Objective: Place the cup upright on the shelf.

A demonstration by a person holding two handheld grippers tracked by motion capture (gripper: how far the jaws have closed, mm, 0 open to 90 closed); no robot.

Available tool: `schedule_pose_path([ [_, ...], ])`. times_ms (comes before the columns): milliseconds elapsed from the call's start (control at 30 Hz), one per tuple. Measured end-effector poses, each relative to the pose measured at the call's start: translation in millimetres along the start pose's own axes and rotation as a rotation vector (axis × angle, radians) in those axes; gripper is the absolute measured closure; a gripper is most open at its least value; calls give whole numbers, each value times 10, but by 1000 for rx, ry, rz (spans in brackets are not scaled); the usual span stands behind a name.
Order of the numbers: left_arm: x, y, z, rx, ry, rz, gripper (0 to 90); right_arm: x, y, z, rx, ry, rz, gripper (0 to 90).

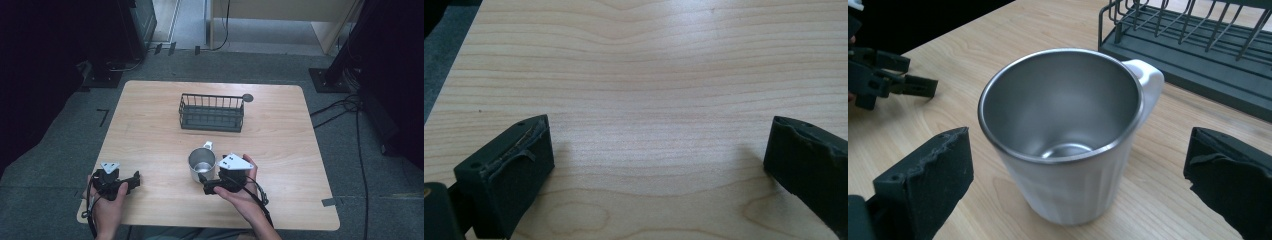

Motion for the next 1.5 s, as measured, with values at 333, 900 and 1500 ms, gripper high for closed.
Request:
schedule_pose_path([
  [333,-1,0,0,0,1,1,0,-214,-108,62,3,-18,-45,0],
  [900,0,0,0,0,1,1,0,-427,-150,-4,31,-68,-128,55],
  [1500,-1,0,1,0,1,1,0,-266,59,191,20,-36,-149,67],
])
Point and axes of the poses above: each handheld gripper's, and its own axes: x roughly backward along the jaws, z roughly out of its top, y roughly to its right, the point moved 8 cm from there along -x, roughly forward along the jaws, and after that the axes turned 7 degrees about -z, right-handed, at the moved point
